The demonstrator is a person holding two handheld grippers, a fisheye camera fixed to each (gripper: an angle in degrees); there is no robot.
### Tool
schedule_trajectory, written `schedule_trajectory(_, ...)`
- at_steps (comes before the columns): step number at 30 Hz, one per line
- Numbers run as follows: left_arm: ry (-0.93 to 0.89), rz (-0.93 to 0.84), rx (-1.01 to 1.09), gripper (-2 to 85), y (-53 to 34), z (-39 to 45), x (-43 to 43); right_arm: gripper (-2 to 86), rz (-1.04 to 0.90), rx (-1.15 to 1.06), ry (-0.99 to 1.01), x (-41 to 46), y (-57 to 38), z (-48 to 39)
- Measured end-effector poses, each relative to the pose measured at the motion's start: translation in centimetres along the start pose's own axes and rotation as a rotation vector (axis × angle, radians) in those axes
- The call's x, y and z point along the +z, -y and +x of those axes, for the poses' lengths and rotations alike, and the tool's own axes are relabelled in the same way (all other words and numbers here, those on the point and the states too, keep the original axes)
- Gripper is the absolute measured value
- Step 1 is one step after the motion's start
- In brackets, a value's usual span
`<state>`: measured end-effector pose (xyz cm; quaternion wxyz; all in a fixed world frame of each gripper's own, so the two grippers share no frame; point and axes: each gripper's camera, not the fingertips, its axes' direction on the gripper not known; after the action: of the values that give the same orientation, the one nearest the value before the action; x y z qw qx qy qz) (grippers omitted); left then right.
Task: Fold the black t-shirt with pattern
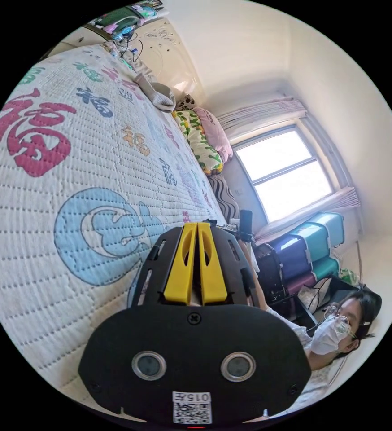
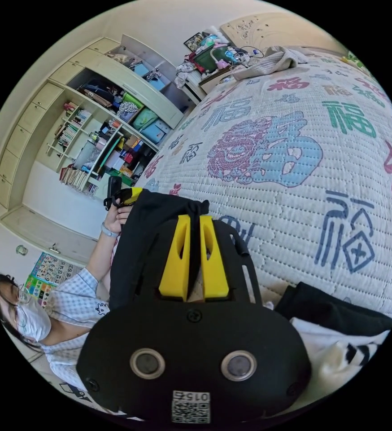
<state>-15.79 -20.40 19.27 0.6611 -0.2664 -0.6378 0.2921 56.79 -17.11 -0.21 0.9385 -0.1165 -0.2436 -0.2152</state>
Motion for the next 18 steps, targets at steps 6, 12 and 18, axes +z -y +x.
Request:
schedule_trajectory(6, 0.053, 0.052, 0.057, 9.9, -0.1, 1.5, -3.2, 3.5, 0.072, -0.043, 0.062, -3.0, -0.5, -0.2)
schedule_trajectory(12, 0.091, -0.119, 0.045, 11.6, 0.5, 1.1, -0.3, 3.2, 0.085, -0.048, 0.064, -3.9, -1.3, -0.2)
schedule_trajectory(18, -0.076, -0.025, 0.028, 2.5, -0.6, 0.2, -1.7, 2.8, 0.136, -0.091, 0.142, -5.2, -3.1, -1.4)
